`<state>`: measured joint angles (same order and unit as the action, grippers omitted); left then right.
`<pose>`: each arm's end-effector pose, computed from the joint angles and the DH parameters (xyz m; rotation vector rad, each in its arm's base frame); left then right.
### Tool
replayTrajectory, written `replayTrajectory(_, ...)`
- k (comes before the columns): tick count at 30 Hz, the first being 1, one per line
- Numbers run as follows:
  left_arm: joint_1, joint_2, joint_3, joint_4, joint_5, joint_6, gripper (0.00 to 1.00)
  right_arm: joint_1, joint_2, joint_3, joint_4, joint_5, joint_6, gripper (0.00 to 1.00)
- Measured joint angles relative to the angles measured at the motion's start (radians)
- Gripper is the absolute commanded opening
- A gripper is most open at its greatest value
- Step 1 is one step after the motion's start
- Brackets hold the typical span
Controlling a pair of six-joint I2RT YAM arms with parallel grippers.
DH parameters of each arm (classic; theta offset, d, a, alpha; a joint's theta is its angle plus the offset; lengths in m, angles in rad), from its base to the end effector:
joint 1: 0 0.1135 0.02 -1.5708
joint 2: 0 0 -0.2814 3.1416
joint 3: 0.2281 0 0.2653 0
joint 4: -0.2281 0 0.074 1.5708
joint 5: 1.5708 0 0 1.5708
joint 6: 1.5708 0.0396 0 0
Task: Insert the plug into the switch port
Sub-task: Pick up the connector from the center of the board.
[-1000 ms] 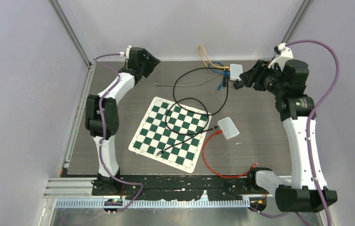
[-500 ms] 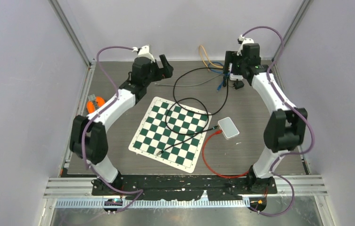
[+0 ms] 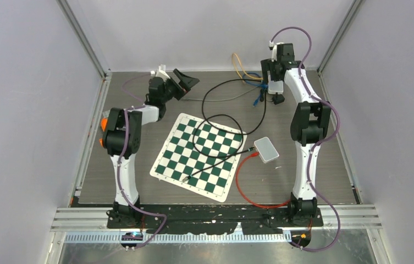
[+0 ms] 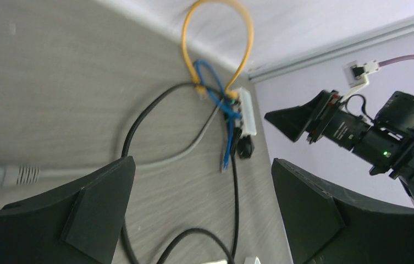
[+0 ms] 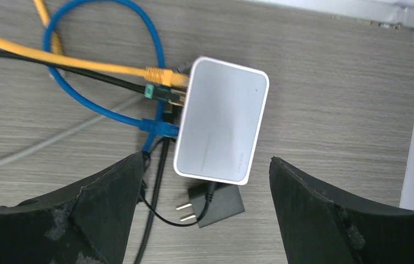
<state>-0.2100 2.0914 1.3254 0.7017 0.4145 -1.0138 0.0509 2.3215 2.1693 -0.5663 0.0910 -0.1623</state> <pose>0.4836 -0.1194 0.2146 -0.3682 1.7513 -1.2480 0.5613 0.0250 0.2647 -0.1966 2.2825 -0.1620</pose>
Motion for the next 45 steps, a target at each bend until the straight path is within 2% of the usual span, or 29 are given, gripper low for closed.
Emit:
replayTrajectory(3,-0.010,0.049,-0.008,-0.034,0.025,-0.027,1.00,-0.017,0.026,0.005,-0.028,-0.003,-0.029,0.92)
replayTrajectory(11,-0.038,0.045,0.057,-0.110,0.005,0.003,1.00,-0.042,0.081,0.015,-0.051,-0.009,-0.072,0.92)
replayTrajectory(24,-0.046,0.045,0.142,-0.208,-0.034,0.026,1.00,-0.040,0.098,0.021,-0.053,-0.083,-0.074,0.94)
replayTrajectory(30,-0.046,0.045,0.150,-0.242,-0.057,0.021,1.00,-0.040,0.132,0.038,-0.060,-0.077,-0.055,0.91)
replayTrajectory(34,-0.046,0.045,0.156,-0.269,-0.066,0.018,1.00,-0.040,0.144,0.038,-0.063,-0.050,-0.035,0.79)
replayTrajectory(39,-0.049,0.043,0.185,-0.382,-0.129,0.056,1.00,-0.040,0.145,0.037,-0.055,-0.033,-0.015,0.51)
replayTrajectory(41,-0.052,0.037,0.206,-0.470,-0.176,0.097,1.00,-0.041,0.144,0.032,-0.047,-0.029,-0.018,0.44)
replayTrajectory(45,-0.065,0.010,0.271,-0.640,-0.289,0.204,1.00,-0.055,0.109,-0.021,-0.019,-0.027,-0.027,0.40)
